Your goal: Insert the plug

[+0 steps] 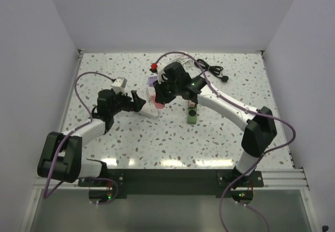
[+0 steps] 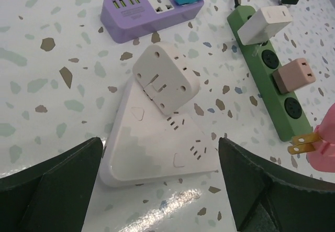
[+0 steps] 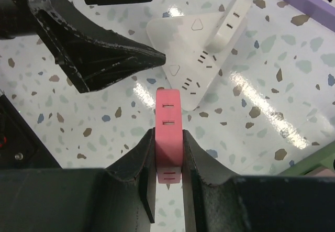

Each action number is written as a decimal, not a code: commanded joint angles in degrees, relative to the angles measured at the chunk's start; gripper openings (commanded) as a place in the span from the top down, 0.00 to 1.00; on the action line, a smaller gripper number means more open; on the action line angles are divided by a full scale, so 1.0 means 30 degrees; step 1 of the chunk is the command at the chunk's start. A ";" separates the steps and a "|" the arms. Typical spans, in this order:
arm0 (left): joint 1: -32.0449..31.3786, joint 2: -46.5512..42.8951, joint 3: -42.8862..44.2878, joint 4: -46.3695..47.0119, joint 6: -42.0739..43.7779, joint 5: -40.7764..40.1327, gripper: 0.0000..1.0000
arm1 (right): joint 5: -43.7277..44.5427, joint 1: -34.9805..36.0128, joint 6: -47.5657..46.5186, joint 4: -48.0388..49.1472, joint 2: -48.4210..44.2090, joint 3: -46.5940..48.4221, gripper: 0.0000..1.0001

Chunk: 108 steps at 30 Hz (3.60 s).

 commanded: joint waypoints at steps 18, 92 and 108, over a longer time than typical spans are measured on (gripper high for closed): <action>0.0418 0.4363 0.1103 0.2495 -0.0871 0.0912 0.32 | -0.2304 -0.0876 0.0591 -0.7545 0.5859 0.6872 1.00; -0.3802 0.6209 0.1044 0.3287 0.1004 0.3023 0.71 | 0.0919 -0.1959 0.0766 -0.8952 0.5361 0.3591 1.00; -0.3773 0.6268 0.1044 0.3375 0.1004 0.3228 0.74 | 0.1066 -0.1960 0.1527 -0.7722 0.5391 0.3239 1.00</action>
